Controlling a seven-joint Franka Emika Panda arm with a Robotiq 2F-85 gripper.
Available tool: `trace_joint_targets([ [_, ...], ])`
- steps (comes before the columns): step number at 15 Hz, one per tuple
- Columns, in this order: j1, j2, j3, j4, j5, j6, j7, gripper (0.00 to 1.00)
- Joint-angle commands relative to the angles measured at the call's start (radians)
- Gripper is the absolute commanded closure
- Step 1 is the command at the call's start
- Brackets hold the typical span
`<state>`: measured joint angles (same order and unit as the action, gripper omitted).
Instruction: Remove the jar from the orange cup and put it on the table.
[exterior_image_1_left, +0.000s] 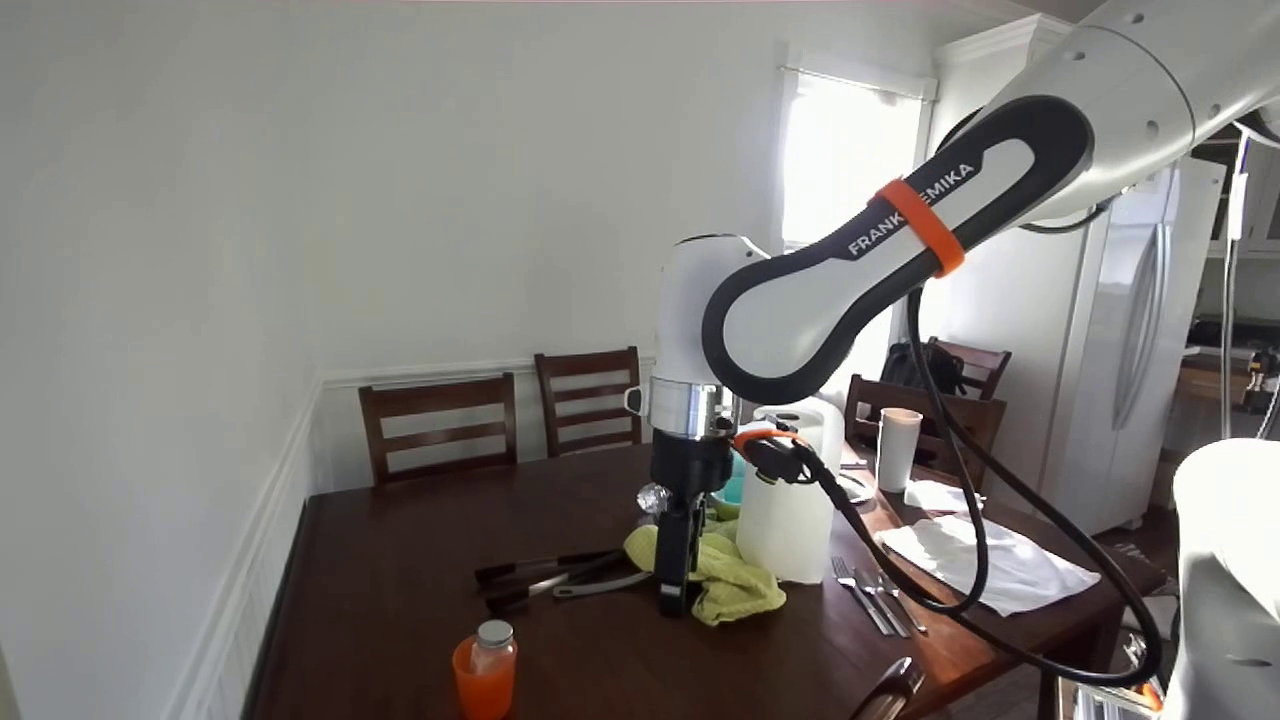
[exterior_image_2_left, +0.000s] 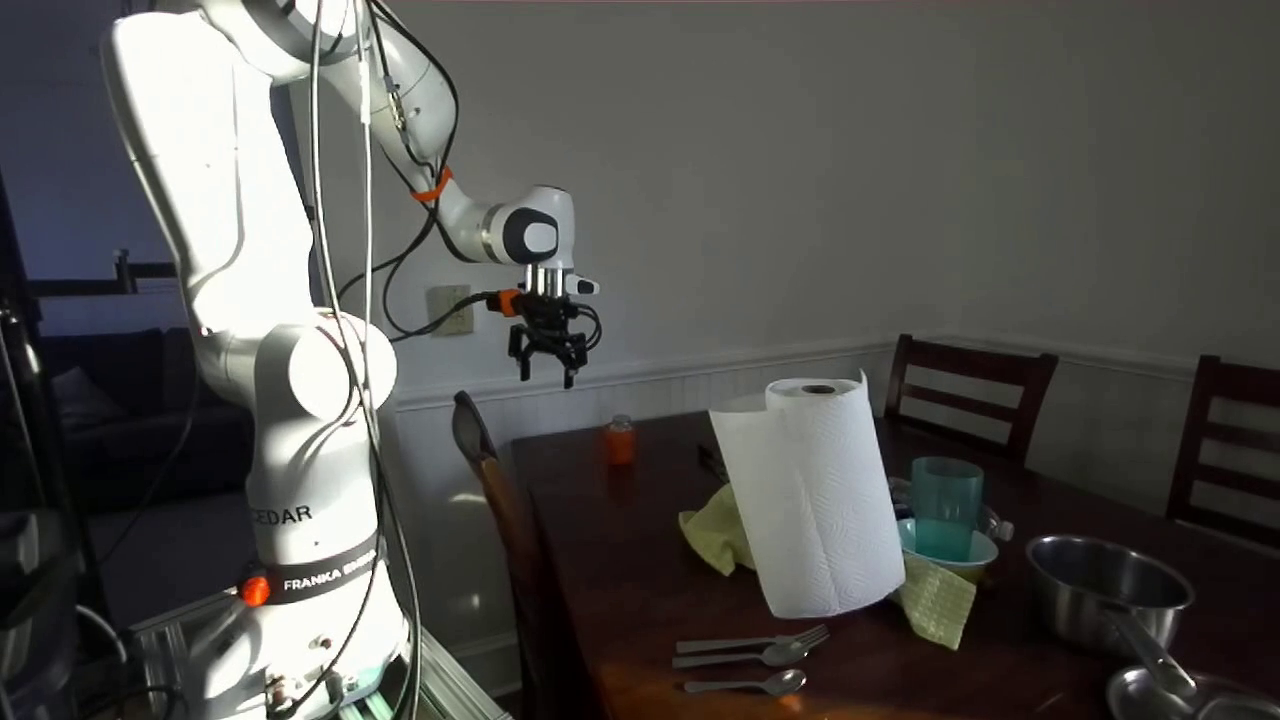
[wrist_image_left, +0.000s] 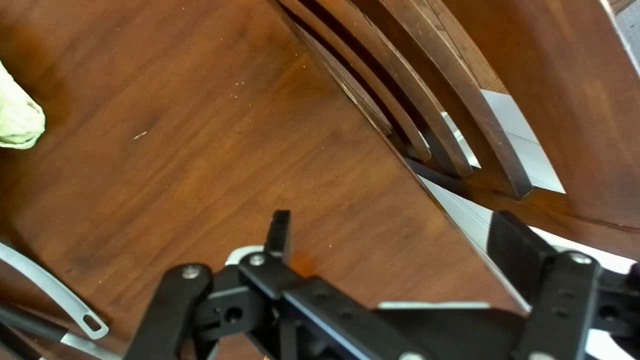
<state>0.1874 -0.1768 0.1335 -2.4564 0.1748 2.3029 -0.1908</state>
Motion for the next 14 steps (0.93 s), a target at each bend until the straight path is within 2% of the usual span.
trace_joint_targets([
  [1,0.000,-0.001,-0.001,0.001,0.000,-0.002,0.001,0.00],
  [10,0.002,-0.029,-0.003,-0.001,-0.001,-0.005,0.001,0.00],
  [14,-0.004,0.154,0.024,0.154,-0.050,0.097,0.084,0.00],
])
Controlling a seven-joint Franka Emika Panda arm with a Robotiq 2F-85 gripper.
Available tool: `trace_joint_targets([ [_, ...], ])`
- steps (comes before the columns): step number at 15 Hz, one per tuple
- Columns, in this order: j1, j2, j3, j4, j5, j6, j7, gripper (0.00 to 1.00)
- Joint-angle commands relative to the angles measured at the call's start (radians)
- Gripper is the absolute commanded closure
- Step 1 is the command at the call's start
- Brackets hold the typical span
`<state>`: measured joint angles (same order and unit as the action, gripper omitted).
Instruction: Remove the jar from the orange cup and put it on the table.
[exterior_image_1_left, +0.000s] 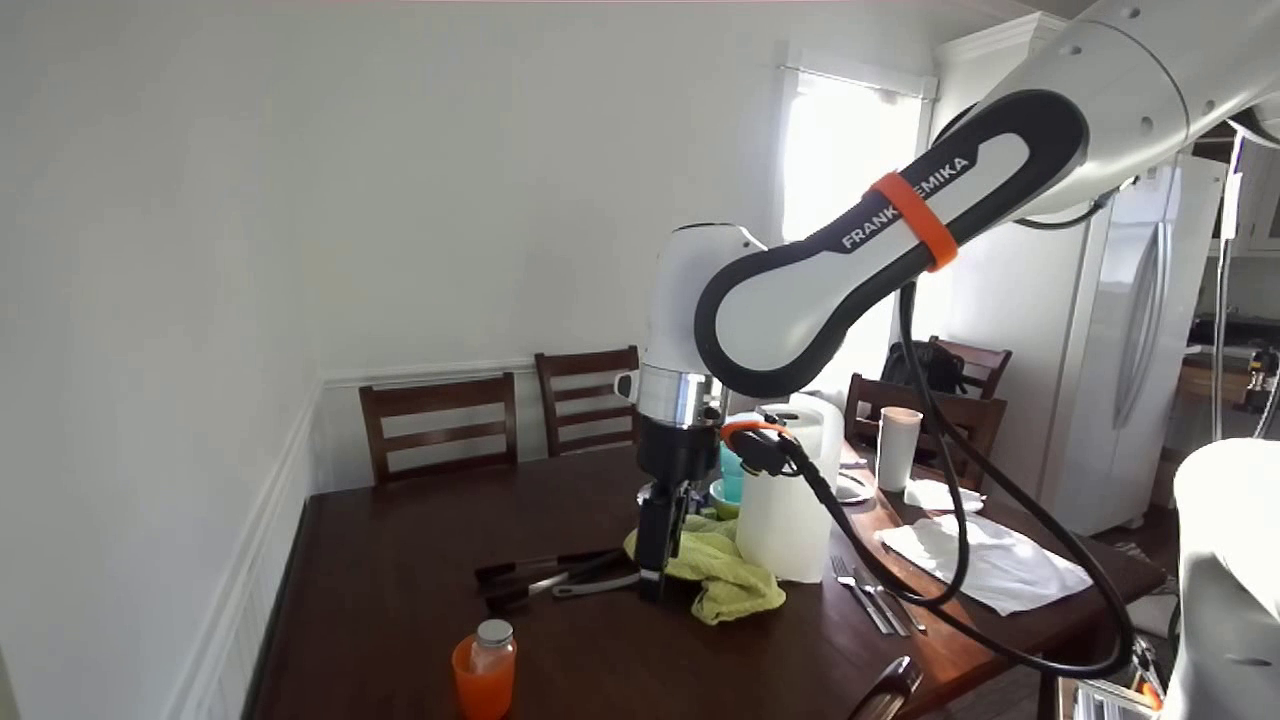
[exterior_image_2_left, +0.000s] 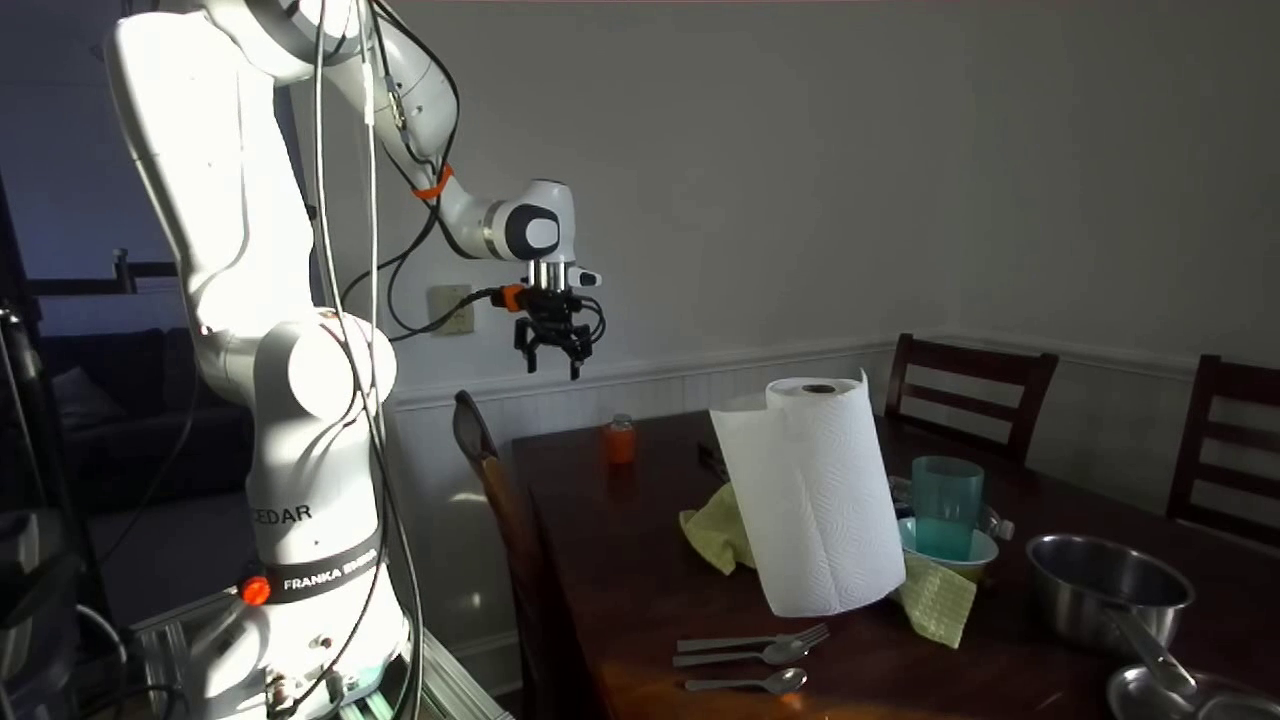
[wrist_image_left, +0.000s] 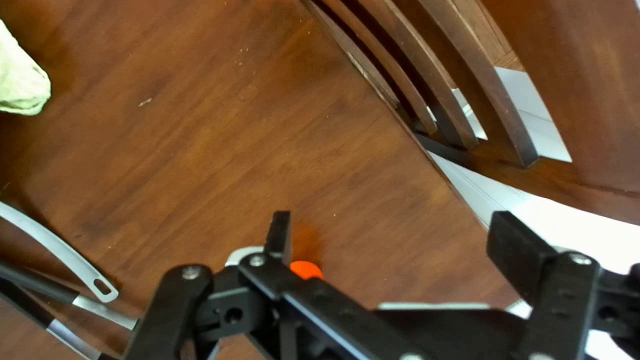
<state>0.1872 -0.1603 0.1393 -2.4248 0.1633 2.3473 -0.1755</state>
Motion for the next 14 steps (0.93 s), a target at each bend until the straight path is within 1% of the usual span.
trace_joint_targets([
  [1,-0.004,0.181,0.019,0.168,-0.042,0.067,0.065,0.00],
  [5,-0.011,0.360,0.012,0.354,-0.098,0.053,0.133,0.00],
  [8,-0.012,0.474,0.000,0.474,-0.104,0.033,0.161,0.00],
  [12,-0.013,0.592,-0.005,0.585,-0.088,0.035,0.185,0.00],
  [14,-0.017,0.634,-0.009,0.622,-0.079,0.047,0.197,0.00],
])
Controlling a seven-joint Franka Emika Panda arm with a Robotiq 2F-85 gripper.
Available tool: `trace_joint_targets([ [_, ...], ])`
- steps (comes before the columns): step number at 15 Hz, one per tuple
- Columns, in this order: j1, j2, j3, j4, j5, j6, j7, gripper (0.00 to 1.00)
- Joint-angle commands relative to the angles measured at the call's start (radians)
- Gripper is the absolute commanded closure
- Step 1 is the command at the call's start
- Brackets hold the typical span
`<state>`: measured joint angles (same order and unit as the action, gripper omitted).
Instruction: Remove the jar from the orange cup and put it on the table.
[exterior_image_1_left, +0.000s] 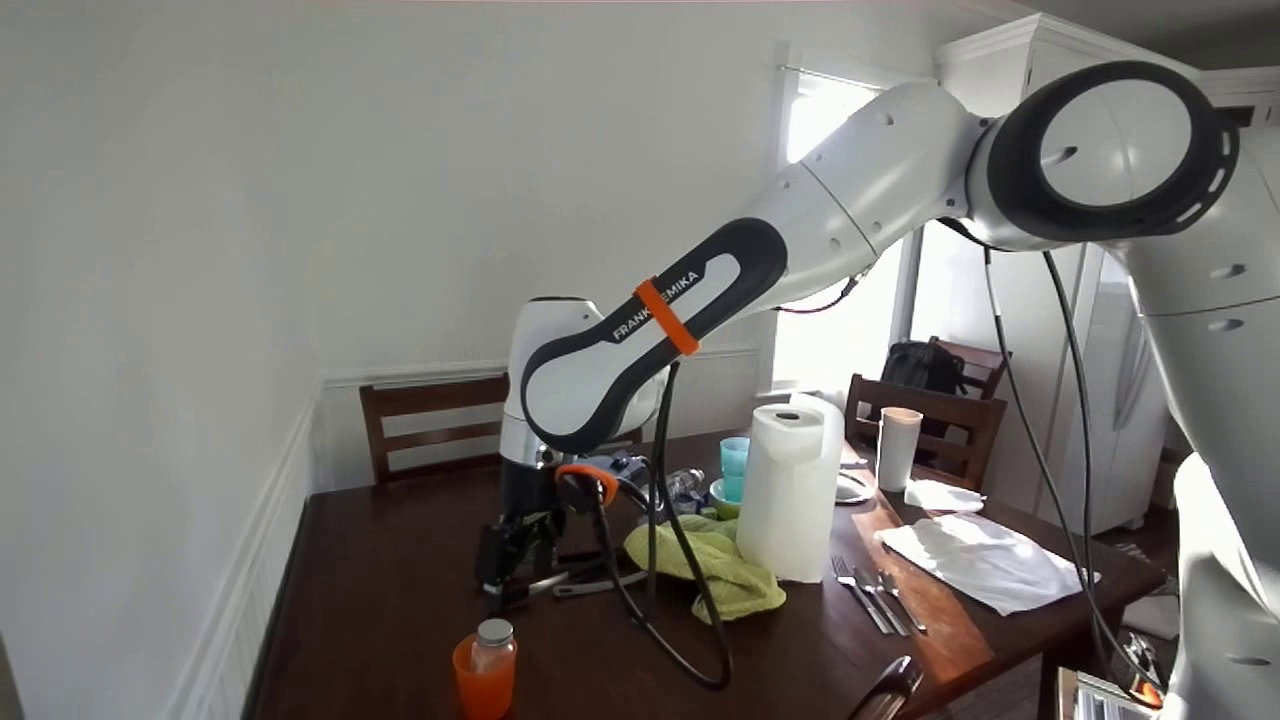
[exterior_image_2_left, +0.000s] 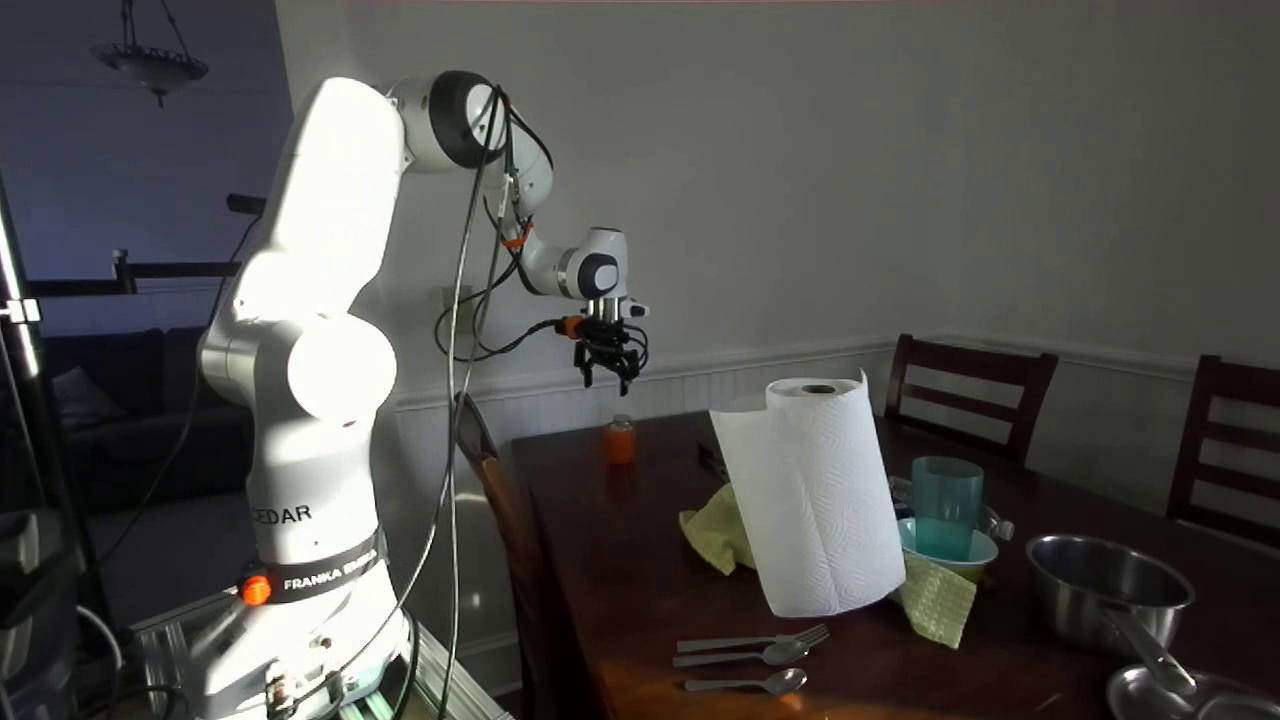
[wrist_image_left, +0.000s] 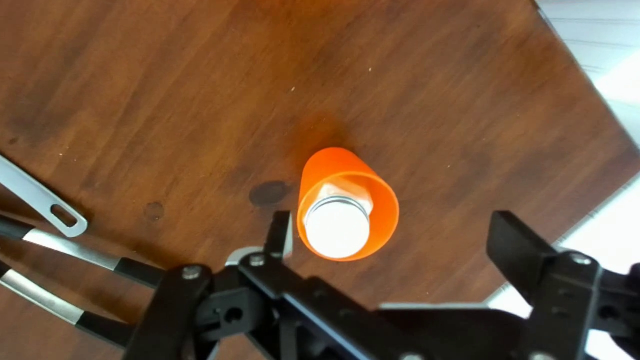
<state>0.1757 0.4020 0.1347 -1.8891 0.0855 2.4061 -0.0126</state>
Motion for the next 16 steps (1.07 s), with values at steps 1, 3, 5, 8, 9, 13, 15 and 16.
trace_joint_targets([
  [1,-0.007,0.089,-0.007,0.103,0.001,-0.014,0.041,0.00],
  [3,-0.008,0.119,-0.011,0.129,0.003,-0.009,0.056,0.00],
  [5,-0.008,0.147,-0.014,0.150,0.005,-0.011,0.065,0.00],
  [8,-0.007,0.179,-0.012,0.172,0.018,-0.012,0.088,0.00],
  [9,-0.008,0.188,-0.011,0.178,0.022,-0.012,0.094,0.00],
  [13,-0.010,0.217,-0.008,0.202,0.037,-0.007,0.119,0.00],
  [15,-0.010,0.231,-0.008,0.212,0.044,-0.007,0.131,0.03],
  [16,-0.011,0.237,-0.007,0.217,0.050,-0.005,0.136,0.06],
])
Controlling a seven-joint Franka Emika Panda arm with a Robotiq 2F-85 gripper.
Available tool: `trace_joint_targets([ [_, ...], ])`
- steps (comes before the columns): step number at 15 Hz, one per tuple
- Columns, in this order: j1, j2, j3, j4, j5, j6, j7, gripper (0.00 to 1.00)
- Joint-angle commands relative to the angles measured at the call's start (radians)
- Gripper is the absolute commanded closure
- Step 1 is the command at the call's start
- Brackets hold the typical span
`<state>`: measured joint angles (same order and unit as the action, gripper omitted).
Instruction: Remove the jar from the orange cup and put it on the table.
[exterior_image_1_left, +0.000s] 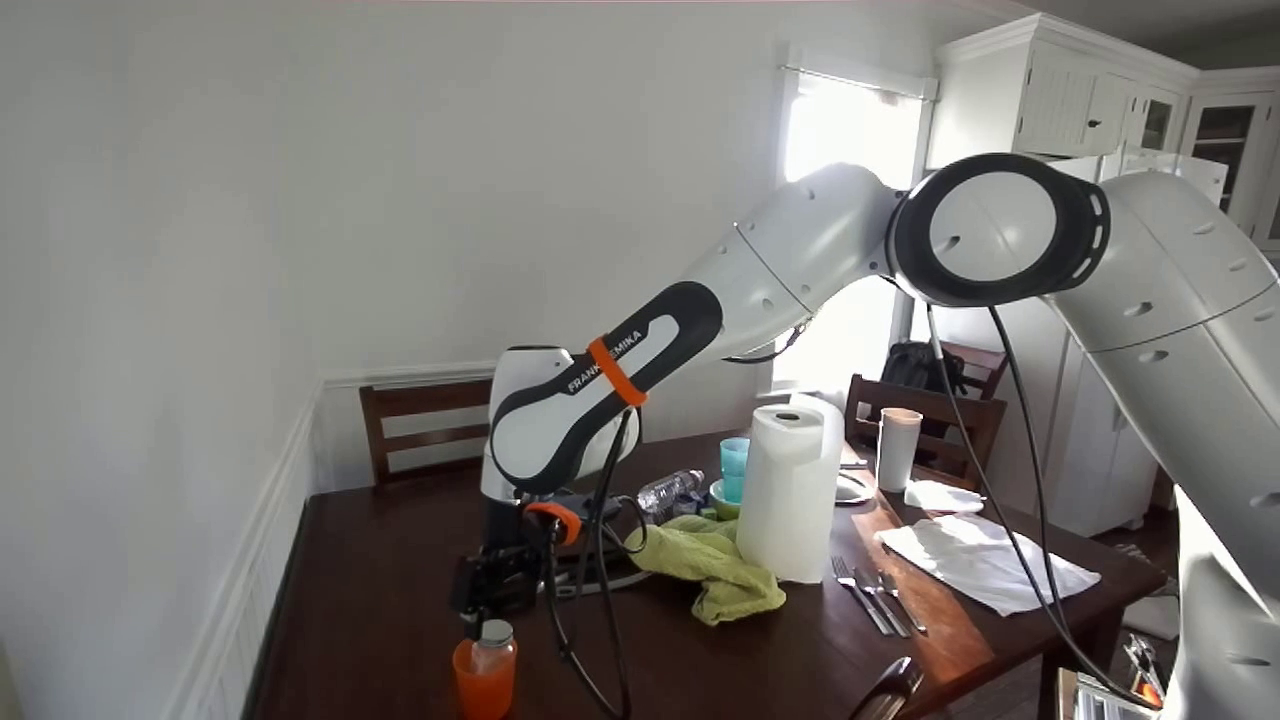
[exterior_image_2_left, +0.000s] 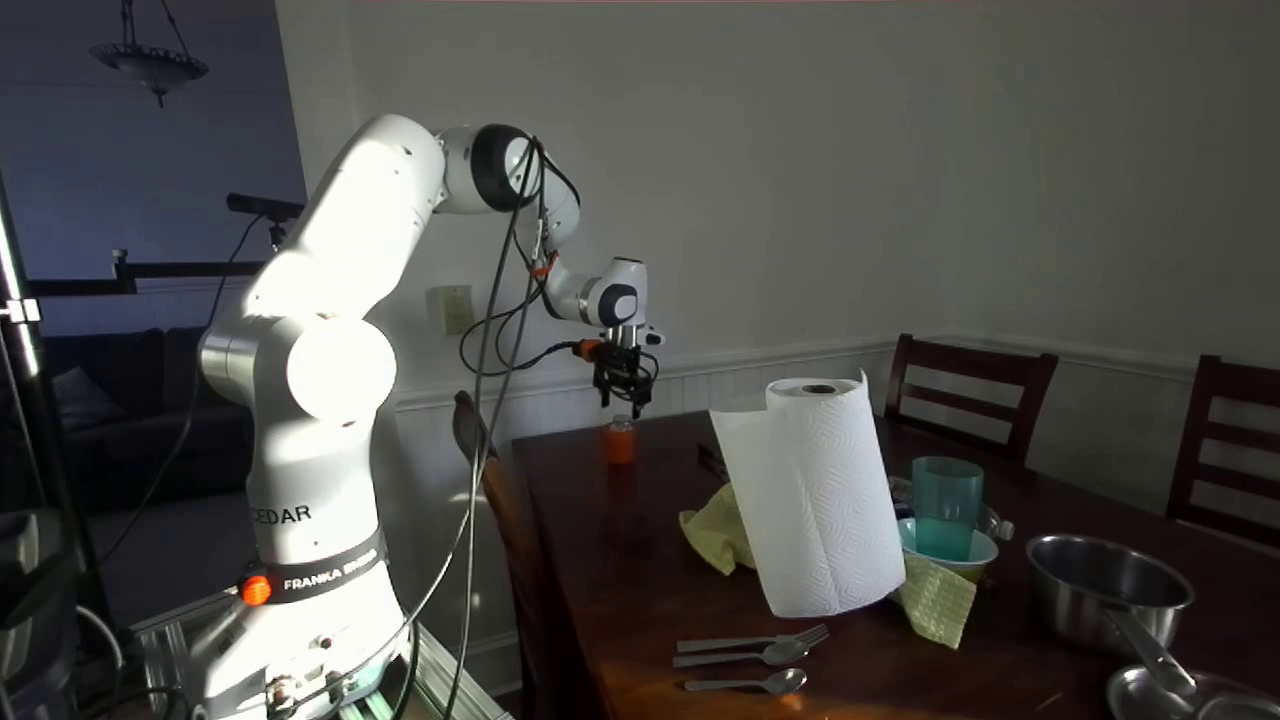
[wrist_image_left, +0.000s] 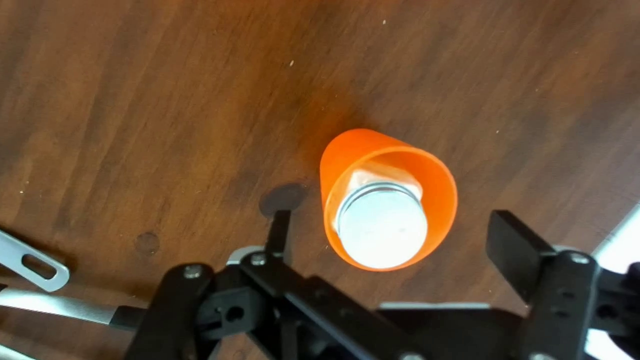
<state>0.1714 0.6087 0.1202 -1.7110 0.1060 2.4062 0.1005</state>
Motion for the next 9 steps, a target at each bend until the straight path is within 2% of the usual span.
trace_joint_targets([
  [1,-0.007,0.037,0.008,0.044,0.035,-0.006,0.029,0.14],
  [2,-0.006,0.042,0.007,0.048,0.038,-0.007,0.036,0.22],
  [6,-0.004,0.060,0.004,0.059,0.039,-0.010,0.058,0.37],
  [7,-0.003,0.063,0.003,0.061,0.039,-0.008,0.064,0.35],
  [8,-0.004,0.066,0.004,0.062,0.040,-0.007,0.068,0.40],
  [9,-0.004,0.068,0.003,0.063,0.040,-0.003,0.070,0.40],
])
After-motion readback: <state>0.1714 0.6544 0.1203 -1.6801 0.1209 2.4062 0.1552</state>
